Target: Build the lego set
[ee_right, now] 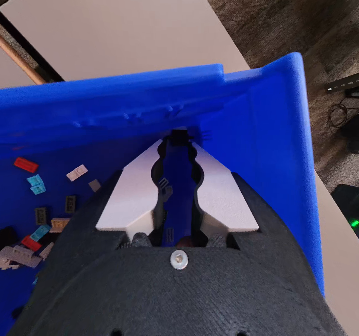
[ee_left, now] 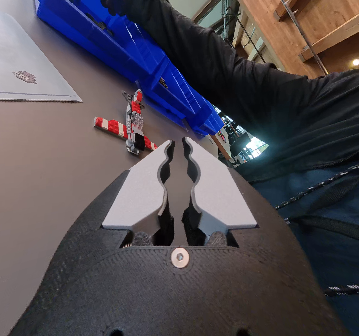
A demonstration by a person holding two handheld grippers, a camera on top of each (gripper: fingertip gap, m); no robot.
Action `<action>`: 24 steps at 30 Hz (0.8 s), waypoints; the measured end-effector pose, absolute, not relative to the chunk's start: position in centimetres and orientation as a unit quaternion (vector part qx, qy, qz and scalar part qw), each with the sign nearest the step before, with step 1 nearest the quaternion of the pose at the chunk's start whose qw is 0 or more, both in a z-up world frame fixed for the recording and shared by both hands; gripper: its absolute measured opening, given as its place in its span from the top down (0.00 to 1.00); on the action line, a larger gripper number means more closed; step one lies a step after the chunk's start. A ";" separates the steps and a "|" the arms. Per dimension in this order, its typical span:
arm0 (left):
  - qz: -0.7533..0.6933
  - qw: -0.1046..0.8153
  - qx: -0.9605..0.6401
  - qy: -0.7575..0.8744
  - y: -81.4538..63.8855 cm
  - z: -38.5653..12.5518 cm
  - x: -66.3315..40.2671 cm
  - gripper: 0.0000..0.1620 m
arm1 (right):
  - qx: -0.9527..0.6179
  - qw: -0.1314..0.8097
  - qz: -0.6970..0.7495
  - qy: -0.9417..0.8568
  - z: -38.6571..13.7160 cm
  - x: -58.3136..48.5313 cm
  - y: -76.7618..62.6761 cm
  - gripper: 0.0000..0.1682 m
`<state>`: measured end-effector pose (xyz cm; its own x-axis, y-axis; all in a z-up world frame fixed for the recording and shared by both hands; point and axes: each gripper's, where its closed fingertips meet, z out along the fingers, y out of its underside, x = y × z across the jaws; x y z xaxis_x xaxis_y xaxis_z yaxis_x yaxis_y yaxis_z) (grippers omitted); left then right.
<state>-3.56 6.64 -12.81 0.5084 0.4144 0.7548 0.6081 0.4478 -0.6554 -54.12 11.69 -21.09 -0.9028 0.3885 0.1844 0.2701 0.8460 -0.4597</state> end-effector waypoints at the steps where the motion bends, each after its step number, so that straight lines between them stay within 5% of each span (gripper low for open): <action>1: -0.069 0.694 -0.521 -0.491 6.7 -12.9 -3.6 0.94 | -0.169 0.141 0.210 -0.953 -20.8 -53.9 11.9 0.86; 6: -0.062 0.692 -0.522 -0.495 6.9 -12.8 -3.5 0.94 | -0.123 0.177 0.232 -0.949 -15.1 -48.7 11.3 0.90; 12: -0.047 0.691 -0.519 -0.502 7.3 -12.5 -3.6 0.94 | -0.048 0.162 0.372 -0.913 -8.3 -29.7 10.5 0.90; 19: -0.058 0.668 -0.519 -0.531 9.2 -13.7 -3.3 0.93 | -0.059 0.099 0.530 -0.840 -11.8 -8.2 12.3 0.90; 24: -0.127 0.672 -0.495 -0.536 11.8 -13.8 -2.4 0.88 | -0.066 0.170 0.545 -0.818 -14.2 -3.2 13.5 0.90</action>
<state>-2.44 11.81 -13.84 0.3929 0.3600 0.8462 0.7007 0.4786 -0.5290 -3.15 13.50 -14.17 -0.9335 0.2929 0.2068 -0.0780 0.3972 -0.9144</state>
